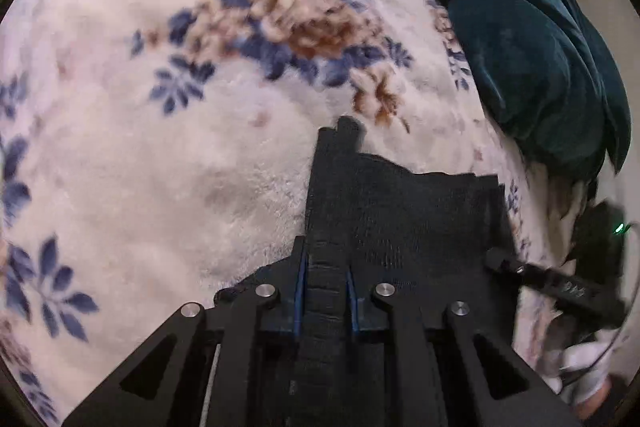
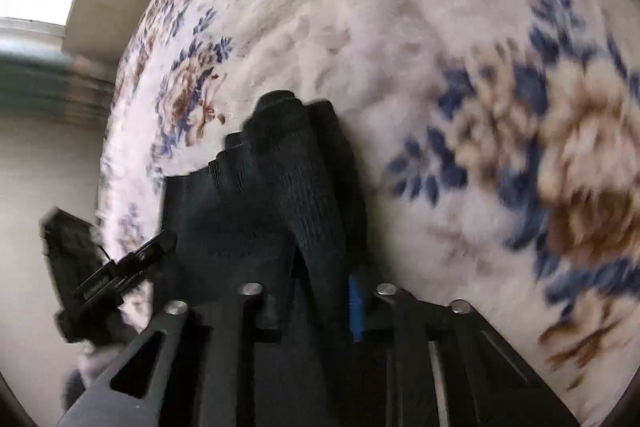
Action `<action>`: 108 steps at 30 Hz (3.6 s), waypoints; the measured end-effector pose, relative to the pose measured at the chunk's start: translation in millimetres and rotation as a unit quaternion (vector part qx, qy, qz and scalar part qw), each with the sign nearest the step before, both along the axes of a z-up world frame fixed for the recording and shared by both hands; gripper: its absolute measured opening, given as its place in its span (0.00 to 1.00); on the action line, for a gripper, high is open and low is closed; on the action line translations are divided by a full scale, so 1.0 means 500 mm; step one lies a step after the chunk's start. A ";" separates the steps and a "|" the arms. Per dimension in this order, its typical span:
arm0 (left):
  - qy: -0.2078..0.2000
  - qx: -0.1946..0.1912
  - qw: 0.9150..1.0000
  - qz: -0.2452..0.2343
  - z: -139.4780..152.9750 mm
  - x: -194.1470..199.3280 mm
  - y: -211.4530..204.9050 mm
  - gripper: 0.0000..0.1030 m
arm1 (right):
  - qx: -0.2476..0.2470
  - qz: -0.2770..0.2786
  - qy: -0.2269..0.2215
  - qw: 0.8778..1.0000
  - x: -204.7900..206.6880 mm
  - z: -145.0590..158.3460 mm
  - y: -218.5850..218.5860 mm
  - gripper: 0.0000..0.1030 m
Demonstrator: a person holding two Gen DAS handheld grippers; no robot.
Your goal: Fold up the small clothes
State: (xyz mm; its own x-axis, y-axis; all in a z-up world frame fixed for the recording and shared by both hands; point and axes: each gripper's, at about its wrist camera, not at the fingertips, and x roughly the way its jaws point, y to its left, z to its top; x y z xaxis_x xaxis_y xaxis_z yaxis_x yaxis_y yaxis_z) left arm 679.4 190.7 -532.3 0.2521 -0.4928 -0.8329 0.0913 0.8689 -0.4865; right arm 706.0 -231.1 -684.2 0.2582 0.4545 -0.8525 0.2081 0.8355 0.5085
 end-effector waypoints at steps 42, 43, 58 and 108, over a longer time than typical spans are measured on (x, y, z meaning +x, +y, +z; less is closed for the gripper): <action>0.113 -0.182 0.900 0.380 -0.070 -0.501 -0.023 0.94 | 0.129 0.021 0.065 0.989 -0.159 -0.040 -0.090 1.00; 0.110 -0.177 0.899 0.386 -0.066 -0.498 -0.026 0.94 | 0.138 0.025 0.064 0.988 -0.136 -0.049 -0.082 1.00; 0.070 -0.217 0.872 0.433 -0.083 -0.469 0.009 0.75 | 0.175 0.044 0.064 0.981 -0.009 -0.123 0.001 0.56; 0.029 -0.029 0.984 0.175 -0.028 -0.408 0.169 0.86 | 0.024 0.105 -0.032 0.994 0.005 -0.016 -0.005 0.08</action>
State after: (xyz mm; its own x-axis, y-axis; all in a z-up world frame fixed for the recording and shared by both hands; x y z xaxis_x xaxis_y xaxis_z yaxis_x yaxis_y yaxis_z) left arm 475.3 275.2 -546.3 0.3680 -0.4319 -0.8235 -0.2378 0.8124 -0.5324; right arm 708.3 -233.6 -692.0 0.2070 0.5446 -0.8127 -0.0026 0.8310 0.5562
